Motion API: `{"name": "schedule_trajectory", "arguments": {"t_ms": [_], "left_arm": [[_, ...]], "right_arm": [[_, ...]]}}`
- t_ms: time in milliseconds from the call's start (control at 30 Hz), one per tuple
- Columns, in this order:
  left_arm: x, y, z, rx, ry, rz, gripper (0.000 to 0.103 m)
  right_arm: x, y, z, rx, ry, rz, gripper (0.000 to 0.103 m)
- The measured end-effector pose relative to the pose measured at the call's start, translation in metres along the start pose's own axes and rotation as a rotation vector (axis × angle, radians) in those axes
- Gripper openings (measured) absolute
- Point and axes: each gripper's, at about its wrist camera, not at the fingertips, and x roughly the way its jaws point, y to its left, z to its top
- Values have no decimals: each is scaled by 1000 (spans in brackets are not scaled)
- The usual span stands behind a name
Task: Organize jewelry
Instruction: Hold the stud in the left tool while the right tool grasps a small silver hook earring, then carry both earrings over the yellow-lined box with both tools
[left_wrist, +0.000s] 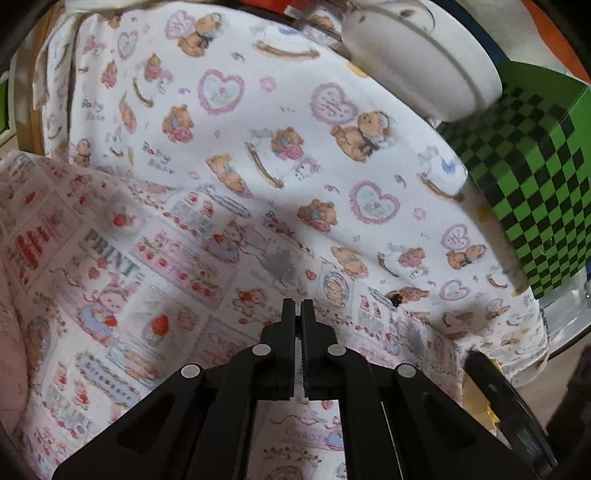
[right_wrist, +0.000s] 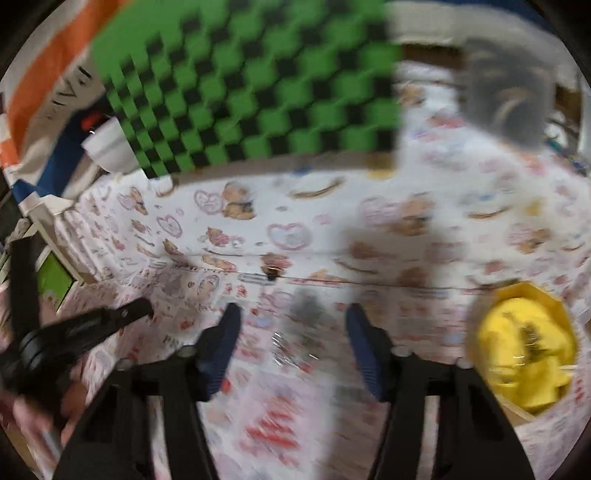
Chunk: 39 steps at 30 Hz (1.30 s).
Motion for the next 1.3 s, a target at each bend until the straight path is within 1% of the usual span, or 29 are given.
{"name": "schedule_trajectory", "arguments": {"t_ms": [33, 100, 133, 167, 200, 233, 300, 367, 433, 500, 567, 600, 700, 767, 833, 900, 933, 1033, 1167, 1233, 1300], "left_arm": [[-1, 1, 0, 0, -7, 6, 2], [-4, 8, 2, -21, -8, -11, 2], [-4, 11, 2, -36, -7, -18, 2], [-5, 14, 2, -49, -10, -14, 2], [-5, 16, 2, -53, -14, -2, 2], [-6, 21, 2, -54, -21, 7, 2], [-7, 30, 3, -65, -20, 20, 2], [-5, 31, 2, -83, -22, 17, 2], [-7, 32, 4, -81, -34, 34, 2], [-13, 33, 5, -69, -54, 56, 2], [-20, 34, 6, -54, -64, 55, 2], [-21, 32, 6, -46, -67, 51, 2], [-30, 28, 7, -17, -86, 76, 2], [-33, 27, 7, -11, -92, 83, 2], [-33, 27, 7, -14, -89, 87, 2], [-34, 28, 7, -17, -91, 94, 2], [-29, 23, 7, -17, -94, 96, 2], [-29, 16, 4, -5, -117, 101, 2], [-35, 0, 2, 32, -128, 93, 2], [-38, -13, -2, 65, -136, 74, 2], [-36, -29, -8, 117, -132, 103, 2]], "right_arm": [[7, 1, 0, 29, 0, 3, 45], [29, 7, 0, 124, 10, 6, 43], [38, 9, 1, 154, 17, 5, 40], [46, 11, 3, 179, 25, 2, 37], [52, 13, 6, 191, 29, -3, 36], [58, 16, 9, 196, 25, -15, 36], [66, 23, 14, 191, 8, -66, 36], [73, 28, 16, 190, -10, -107, 35], [78, 32, 17, 195, -17, -144, 35], [85, 35, 15, 213, -11, -175, 35], [90, 39, 15, 217, -7, -216, 35], [95, 40, 15, 224, 9, -231, 35], [100, 39, 18, 262, 21, -246, 35], [103, 48, 20, 231, 18, -270, 29], [108, 51, 23, 234, 21, -266, 27], [110, 50, 23, 253, 27, -256, 21], [111, 50, 24, 248, 29, -259, 21], [107, 46, 26, 182, 40, -254, 21], [81, 35, 19, 151, 33, -187, 21], [66, 27, 14, 129, 32, -151, 21], [48, 18, 8, 104, 19, -130, 21]]}}
